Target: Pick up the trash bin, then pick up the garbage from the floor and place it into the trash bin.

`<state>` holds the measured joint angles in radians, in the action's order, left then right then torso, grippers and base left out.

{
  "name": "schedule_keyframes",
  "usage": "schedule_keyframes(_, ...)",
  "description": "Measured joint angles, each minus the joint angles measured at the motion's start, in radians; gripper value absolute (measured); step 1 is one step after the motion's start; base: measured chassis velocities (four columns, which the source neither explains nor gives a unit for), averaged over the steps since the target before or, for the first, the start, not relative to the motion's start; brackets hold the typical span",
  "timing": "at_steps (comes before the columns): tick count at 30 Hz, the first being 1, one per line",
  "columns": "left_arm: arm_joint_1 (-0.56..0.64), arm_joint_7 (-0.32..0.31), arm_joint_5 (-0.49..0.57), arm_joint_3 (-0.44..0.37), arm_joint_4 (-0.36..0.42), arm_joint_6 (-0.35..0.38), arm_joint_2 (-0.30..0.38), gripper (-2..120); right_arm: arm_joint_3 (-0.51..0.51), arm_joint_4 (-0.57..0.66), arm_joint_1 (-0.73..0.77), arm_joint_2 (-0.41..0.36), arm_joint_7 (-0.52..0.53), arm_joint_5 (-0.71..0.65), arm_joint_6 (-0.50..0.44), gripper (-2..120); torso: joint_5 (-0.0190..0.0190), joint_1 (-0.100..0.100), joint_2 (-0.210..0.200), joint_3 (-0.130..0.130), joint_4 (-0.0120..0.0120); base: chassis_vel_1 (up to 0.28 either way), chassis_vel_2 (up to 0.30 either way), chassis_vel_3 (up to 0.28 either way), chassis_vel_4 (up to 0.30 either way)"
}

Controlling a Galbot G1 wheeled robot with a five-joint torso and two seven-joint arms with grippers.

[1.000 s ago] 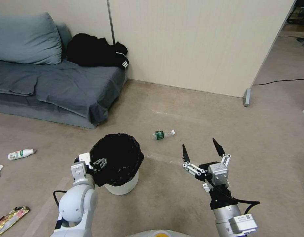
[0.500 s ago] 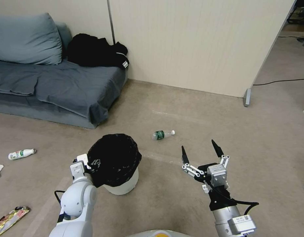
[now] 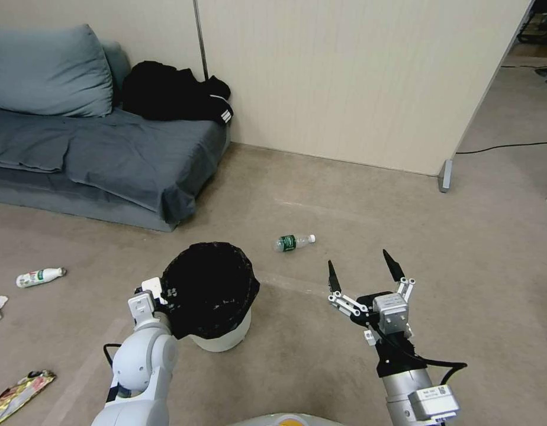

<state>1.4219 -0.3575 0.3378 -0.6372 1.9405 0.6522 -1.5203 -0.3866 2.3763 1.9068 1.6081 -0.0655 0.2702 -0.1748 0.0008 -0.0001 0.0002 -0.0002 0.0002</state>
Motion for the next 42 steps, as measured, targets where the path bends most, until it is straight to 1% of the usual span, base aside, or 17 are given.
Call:
schedule_keyframes(7, 0.031, -0.002, -0.001, 0.014, 0.034, 0.000, -0.010, 10, 0.003, 0.003, -0.003, 0.000, 0.024, 0.015, 0.009, 100, -0.0006, 0.000, 0.000, 0.000, 0.0002, 0.000, 0.000, 0.000, 0.000)
schedule_keyframes(11, 0.076, -0.013, -0.002, 0.026, 0.103, 0.001, -0.015, 5, 0.004, -0.007, -0.019, 0.000, 0.022, -0.014, 0.007, 100, -0.0023, 0.000, 0.000, 0.000, -0.0004, 0.000, 0.000, 0.000, 0.000)
schedule_keyframes(12, 0.076, -0.013, -0.002, 0.026, 0.103, 0.001, -0.015, 5, 0.004, -0.007, -0.019, 0.000, 0.022, -0.014, 0.007, 100, -0.0023, 0.000, 0.000, 0.000, -0.0004, 0.000, 0.000, 0.000, 0.000)
schedule_keyframes(14, 0.099, -0.017, 0.000, 0.033, 0.168, 0.002, -0.011, 3, -0.006, -0.024, -0.044, 0.000, 0.013, -0.022, 0.005, 100, -0.0030, 0.000, 0.000, 0.000, -0.0006, 0.000, 0.000, 0.000, 0.000)
schedule_keyframes(15, 0.107, -0.022, -0.001, 0.033, 0.198, 0.002, -0.007, 2, -0.010, -0.028, -0.052, 0.000, 0.010, -0.024, 0.005, 100, -0.0025, 0.000, 0.000, 0.000, -0.0007, 0.000, 0.000, 0.000, 0.000)
schedule_keyframes(16, 0.107, -0.022, -0.001, 0.033, 0.198, 0.002, -0.007, 2, -0.010, -0.028, -0.052, 0.000, 0.010, -0.024, 0.005, 100, -0.0025, 0.000, 0.000, 0.000, -0.0007, 0.000, 0.000, 0.000, 0.000)
schedule_keyframes(17, 0.121, -0.030, -0.005, 0.031, 0.241, -0.001, -0.002, 2, -0.012, -0.033, -0.061, 0.000, 0.007, -0.029, 0.006, 100, -0.0014, 0.000, 0.000, 0.000, -0.0006, 0.000, 0.000, 0.000, 0.000)
schedule_keyframes(18, 0.140, -0.031, -0.012, 0.031, 0.292, -0.007, 0.004, 2, -0.013, -0.038, -0.071, -0.001, 0.004, -0.038, 0.008, 100, -0.0015, 0.000, 0.000, 0.000, -0.0004, 0.000, 0.000, 0.000, 0.000)
schedule_keyframes(19, 0.154, -0.031, -0.017, 0.033, 0.325, -0.010, 0.007, 2, -0.014, -0.040, -0.075, -0.004, 0.003, -0.044, 0.009, 100, -0.0018, 0.000, 0.000, 0.000, -0.0003, 0.000, 0.000, 0.000, 0.000)
schedule_keyframes(20, 0.154, -0.031, -0.017, 0.033, 0.325, -0.010, 0.007, 2, -0.014, -0.040, -0.075, -0.004, 0.003, -0.044, 0.009, 100, -0.0018, 0.000, 0.000, 0.000, -0.0003, 0.000, 0.000, 0.000, 0.000)
schedule_keyframes(22, 0.198, -0.030, -0.037, 0.042, 0.406, -0.020, 0.013, 2, -0.014, -0.046, -0.080, -0.004, -0.001, -0.052, 0.007, 100, -0.0009, 0.000, 0.000, 0.000, -0.0005, 0.000, 0.000, 0.000, 0.000)
schedule_keyframes(23, 0.216, -0.032, -0.050, 0.048, 0.430, -0.023, 0.014, 1, -0.012, -0.047, -0.079, -0.003, -0.003, -0.055, 0.002, 100, -0.0009, 0.000, 0.000, 0.000, -0.0004, 0.000, 0.000, 0.000, 0.000)
schedule_keyframes(24, 0.216, -0.032, -0.050, 0.048, 0.430, -0.023, 0.014, 1, -0.012, -0.047, -0.079, -0.003, -0.003, -0.055, 0.002, 100, -0.0009, 0.000, 0.000, 0.000, -0.0004, 0.000, 0.000, 0.000, 0.000)
schedule_keyframes(27, 0.284, -0.020, -0.140, 0.082, 0.496, -0.026, 0.011, 1, -0.009, -0.048, -0.068, -0.001, -0.009, -0.060, -0.024, 100, -0.0009, 0.000, 0.000, 0.000, -0.0003, 0.000, 0.000, 0.000, 0.000)
schedule_keyframes(28, 0.284, -0.020, -0.140, 0.082, 0.496, -0.026, 0.011, 1, -0.009, -0.048, -0.068, -0.001, -0.009, -0.060, -0.024, 100, -0.0009, 0.000, 0.000, 0.000, -0.0003, 0.000, 0.000, 0.000, 0.000)
schedule_keyframes(32, 0.345, 0.001, -0.249, 0.101, 0.542, -0.047, -0.010, 1, -0.020, -0.049, -0.059, 0.000, -0.008, -0.063, -0.037, 100, -0.0008, 0.000, 0.000, 0.000, -0.0001, 0.000, 0.000, 0.000, 0.000)
schedule_keyframes(42, 0.367, 0.006, -0.271, 0.121, 0.558, -0.065, -0.014, 1, -0.018, -0.057, -0.054, 0.000, -0.006, -0.067, -0.043, 100, -0.0008, 0.000, 0.000, 0.000, -0.0002, 0.000, 0.000, 0.000, 0.000)
